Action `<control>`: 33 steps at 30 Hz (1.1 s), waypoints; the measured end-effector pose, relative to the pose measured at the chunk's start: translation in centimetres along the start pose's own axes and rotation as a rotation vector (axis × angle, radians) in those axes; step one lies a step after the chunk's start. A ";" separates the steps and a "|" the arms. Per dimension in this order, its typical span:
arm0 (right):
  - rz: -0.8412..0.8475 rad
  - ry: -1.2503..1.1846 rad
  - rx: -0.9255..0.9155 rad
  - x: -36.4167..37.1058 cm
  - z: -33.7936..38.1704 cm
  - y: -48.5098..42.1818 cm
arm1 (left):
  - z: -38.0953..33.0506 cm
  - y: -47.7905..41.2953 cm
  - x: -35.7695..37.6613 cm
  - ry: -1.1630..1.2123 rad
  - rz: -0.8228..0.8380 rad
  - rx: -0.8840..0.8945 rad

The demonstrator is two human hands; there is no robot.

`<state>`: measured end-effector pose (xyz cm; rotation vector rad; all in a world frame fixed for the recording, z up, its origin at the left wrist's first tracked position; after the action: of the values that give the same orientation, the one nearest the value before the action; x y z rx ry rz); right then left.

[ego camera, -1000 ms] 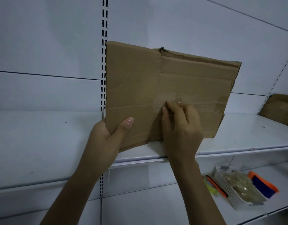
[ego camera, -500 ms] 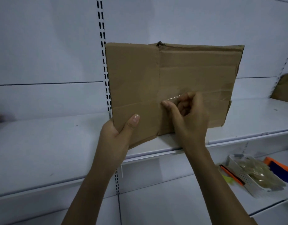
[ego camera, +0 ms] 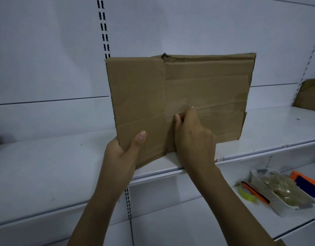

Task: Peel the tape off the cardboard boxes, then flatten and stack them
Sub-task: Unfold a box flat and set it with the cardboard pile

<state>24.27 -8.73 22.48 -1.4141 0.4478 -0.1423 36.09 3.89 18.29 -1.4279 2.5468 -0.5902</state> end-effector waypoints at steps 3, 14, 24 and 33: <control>0.013 -0.039 0.006 0.2 -0.3 -0.1 | -0.2 0.1 0.1 -0.003 0.000 0.009; -0.186 -0.970 0.893 -0.4 -8.4 3.6 | -0.6 0.3 0.0 0.002 -0.013 0.042; -0.080 -0.831 0.726 -0.3 -7.8 3.6 | -0.5 0.3 -0.3 0.002 -0.026 0.044; -0.574 -1.661 1.490 0.0 -15.7 8.1 | -0.2 0.0 -0.8 -0.017 -0.063 0.052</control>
<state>16.93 -21.85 13.18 0.1790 -1.2577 0.2354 36.44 4.57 18.42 -1.4933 2.4627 -0.6465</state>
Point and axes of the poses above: each hand's wrist, its own y-axis away from the middle knuckle, its own x-axis out of the palm, z = x × y, the point moved 10 cm from there along -y, towards the middle knuckle, and after that the axes turned 5 degrees about -x, right-handed, at the moved point
